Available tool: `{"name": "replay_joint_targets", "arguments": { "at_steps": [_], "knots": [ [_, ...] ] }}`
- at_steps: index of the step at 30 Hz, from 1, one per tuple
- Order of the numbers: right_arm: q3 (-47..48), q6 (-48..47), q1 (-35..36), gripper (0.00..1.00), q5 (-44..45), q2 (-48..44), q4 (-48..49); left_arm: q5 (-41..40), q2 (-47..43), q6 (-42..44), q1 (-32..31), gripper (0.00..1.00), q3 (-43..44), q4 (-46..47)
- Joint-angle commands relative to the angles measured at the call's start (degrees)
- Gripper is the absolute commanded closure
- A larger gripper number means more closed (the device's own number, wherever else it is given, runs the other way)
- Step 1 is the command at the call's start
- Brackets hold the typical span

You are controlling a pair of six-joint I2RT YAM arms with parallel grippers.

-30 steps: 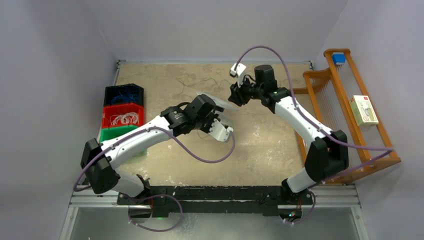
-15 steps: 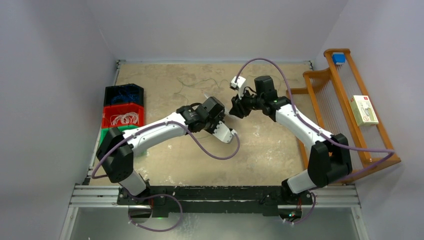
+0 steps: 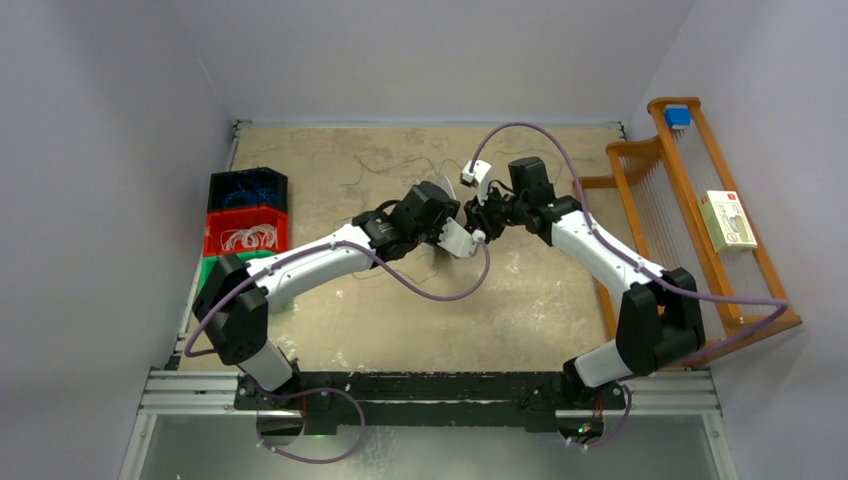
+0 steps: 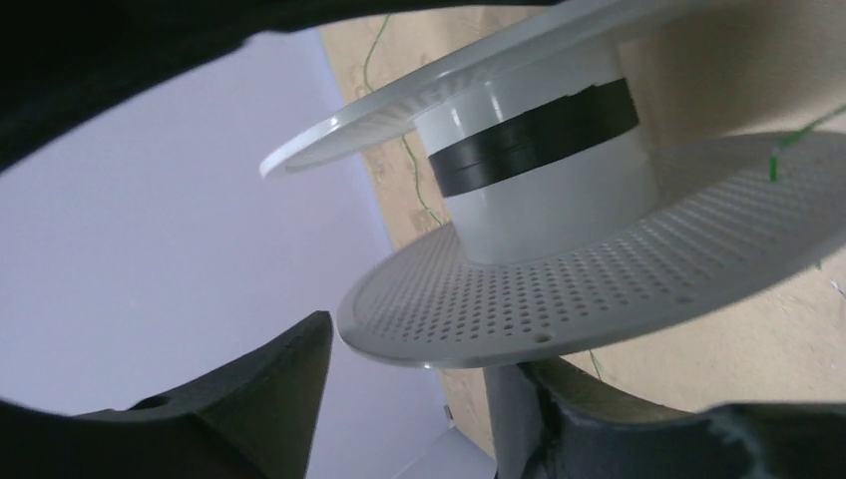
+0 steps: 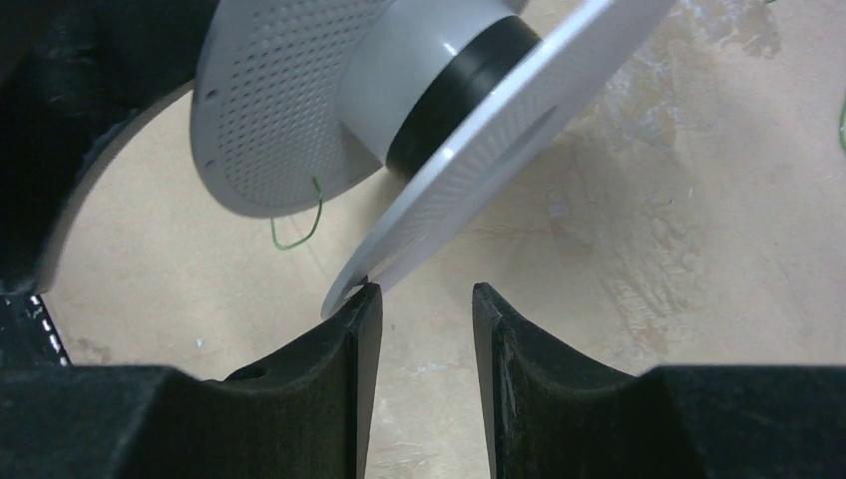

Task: Wrap the cables
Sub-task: Wrap the cable around the cable reel.

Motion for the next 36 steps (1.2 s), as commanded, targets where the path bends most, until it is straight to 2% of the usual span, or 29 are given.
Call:
{"name": "replay_joint_targets", "arguments": {
  "at_steps": [1,4,7,11,15,31,36],
  "knots": [
    [-1.00,-0.28,0.80,0.58,-2.14,-4.10,-2.49,-2.73,-0.43,-3.87,-0.04,0.38,-1.89,8.45],
    [-2.73,-0.70,0.75,0.57,-2.17,-5.98,-1.80,-3.21,-1.15,-5.30,0.09,0.17,-3.93,10.62],
    [-3.43,-0.74,0.75,0.57,-2.43,-6.55,-1.19,-4.88,-1.09,-7.52,0.33,0.12,-4.84,12.37],
    [-3.37,-0.65,0.77,0.57,-3.76,-6.79,-1.57,-5.68,-1.04,-13.68,2.43,0.09,-3.60,12.73],
    [-3.63,-0.78,0.76,0.57,-4.12,-6.58,-1.00,-2.87,-2.04,-18.33,6.55,0.07,-3.20,11.49],
    [-2.76,-2.46,1.10,0.57,-10.87,-3.58,-1.94,2.18,-8.35,-32.24,15.52,0.04,-8.58,16.38],
    [-3.53,-2.88,1.48,0.54,-11.54,-4.20,-0.47,10.78,-9.95,-36.74,19.67,0.04,-7.89,14.92]
  ]
}}
